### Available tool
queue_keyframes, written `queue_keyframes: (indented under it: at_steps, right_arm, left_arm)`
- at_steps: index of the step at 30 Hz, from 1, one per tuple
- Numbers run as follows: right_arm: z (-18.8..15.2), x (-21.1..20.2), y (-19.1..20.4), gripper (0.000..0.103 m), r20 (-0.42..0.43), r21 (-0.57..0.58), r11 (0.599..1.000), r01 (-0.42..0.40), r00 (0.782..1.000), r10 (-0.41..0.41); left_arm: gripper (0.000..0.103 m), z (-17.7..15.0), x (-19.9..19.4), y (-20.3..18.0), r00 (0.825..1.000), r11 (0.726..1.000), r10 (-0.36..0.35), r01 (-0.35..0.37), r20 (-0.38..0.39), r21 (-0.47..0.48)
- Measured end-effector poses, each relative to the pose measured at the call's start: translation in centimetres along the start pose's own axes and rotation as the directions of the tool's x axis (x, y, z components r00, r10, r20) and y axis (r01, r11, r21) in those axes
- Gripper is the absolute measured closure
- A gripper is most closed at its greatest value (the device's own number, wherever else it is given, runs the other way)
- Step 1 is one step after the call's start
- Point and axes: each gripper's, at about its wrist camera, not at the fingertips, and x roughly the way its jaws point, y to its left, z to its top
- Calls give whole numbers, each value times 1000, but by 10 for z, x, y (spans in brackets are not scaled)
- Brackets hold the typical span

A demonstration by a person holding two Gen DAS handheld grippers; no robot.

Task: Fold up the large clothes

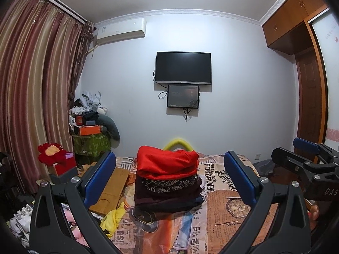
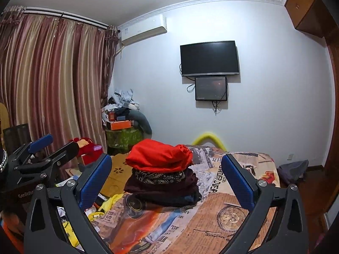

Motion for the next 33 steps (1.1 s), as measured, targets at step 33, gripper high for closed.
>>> queue_keyframes:
  at_steps: [33]
  right_arm:
    - [1,0,-6,1,-15,17,1000,6,1000,-6]
  left_arm:
    - [1,-6,1,-4,999,1000,-28,28,-35,-2]
